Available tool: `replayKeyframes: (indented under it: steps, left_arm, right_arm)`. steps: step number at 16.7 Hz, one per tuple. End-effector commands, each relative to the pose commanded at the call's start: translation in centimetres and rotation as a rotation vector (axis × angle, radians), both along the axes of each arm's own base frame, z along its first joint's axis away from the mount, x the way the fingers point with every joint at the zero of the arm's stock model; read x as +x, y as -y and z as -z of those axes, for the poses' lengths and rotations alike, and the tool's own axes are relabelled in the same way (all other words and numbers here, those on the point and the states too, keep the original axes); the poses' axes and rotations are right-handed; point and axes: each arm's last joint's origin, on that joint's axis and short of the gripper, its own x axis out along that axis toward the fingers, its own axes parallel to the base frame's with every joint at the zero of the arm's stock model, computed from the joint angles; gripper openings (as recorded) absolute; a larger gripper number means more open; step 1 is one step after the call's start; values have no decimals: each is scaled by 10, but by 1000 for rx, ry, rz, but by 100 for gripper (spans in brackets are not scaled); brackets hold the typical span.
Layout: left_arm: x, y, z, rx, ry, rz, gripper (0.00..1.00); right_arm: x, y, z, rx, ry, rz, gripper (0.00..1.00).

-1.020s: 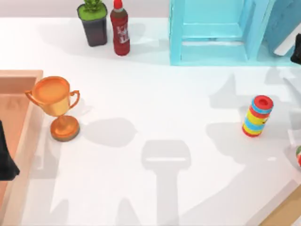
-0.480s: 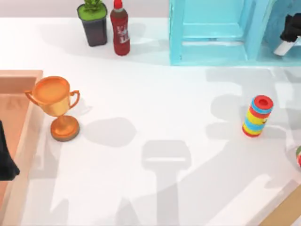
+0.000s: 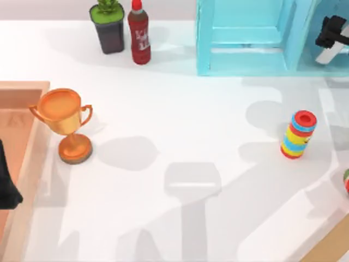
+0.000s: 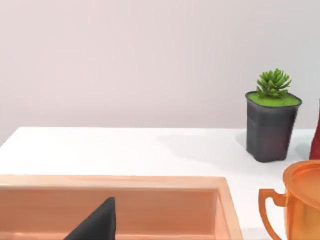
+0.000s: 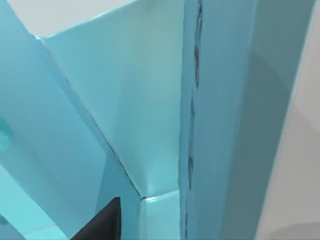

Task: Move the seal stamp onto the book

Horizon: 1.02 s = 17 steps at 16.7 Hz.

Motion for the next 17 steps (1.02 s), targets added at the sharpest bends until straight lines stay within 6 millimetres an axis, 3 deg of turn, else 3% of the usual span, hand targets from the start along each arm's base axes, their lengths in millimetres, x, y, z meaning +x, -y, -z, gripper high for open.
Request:
replayKeyframes:
  steps: [1,14,17]
  left_arm:
    - [0,0,0,0,0,0,100]
    - [0,0,0,0,0,0,100]
    - [0,0,0,0,0,0,100]
  right_arm:
    - [0,0,0,0,0,0,100]
    - [0,0,0,0,0,0,2]
    - [0,0,0,0,0,0,0]
